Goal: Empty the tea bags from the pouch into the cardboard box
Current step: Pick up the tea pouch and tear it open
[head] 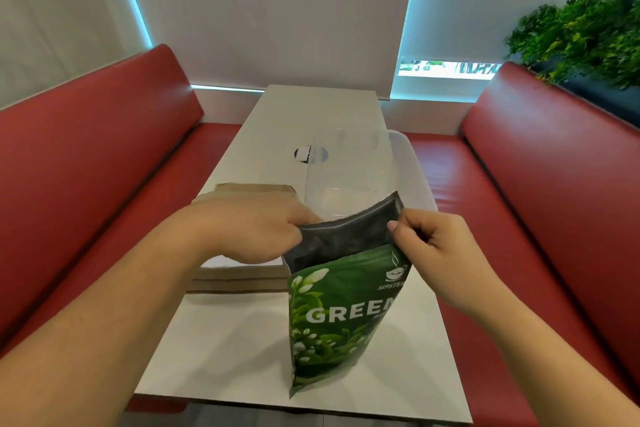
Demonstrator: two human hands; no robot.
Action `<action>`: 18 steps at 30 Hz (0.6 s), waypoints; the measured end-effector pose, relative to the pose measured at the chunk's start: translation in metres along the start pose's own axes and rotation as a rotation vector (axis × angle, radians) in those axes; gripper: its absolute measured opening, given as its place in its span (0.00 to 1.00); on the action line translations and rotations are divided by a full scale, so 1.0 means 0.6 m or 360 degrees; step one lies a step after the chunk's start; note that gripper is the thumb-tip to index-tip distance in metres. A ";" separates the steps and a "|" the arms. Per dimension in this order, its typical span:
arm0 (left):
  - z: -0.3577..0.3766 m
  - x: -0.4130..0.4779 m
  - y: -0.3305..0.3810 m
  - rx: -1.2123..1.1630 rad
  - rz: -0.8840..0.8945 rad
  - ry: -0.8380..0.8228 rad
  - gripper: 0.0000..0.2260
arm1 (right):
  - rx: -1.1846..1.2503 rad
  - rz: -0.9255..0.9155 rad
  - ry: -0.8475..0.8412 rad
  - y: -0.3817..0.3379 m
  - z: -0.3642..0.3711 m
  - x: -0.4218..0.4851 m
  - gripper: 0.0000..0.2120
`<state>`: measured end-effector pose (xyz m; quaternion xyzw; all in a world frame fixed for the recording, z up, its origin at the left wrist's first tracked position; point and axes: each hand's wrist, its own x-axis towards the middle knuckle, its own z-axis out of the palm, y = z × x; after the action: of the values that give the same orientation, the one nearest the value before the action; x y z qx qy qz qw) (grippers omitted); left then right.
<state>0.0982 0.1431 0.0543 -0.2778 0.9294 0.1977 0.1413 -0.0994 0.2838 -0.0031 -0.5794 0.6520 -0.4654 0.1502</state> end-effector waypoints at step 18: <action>-0.020 -0.091 0.053 -0.0660 0.0001 0.0416 0.44 | 0.0285 -0.0370 -0.0366 -0.110 0.028 0.098 0.16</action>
<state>0.1222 0.1873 0.0946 -0.3237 0.8794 0.3468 -0.0402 -0.0628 0.2309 0.0600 -0.6846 0.5151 -0.4664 0.2199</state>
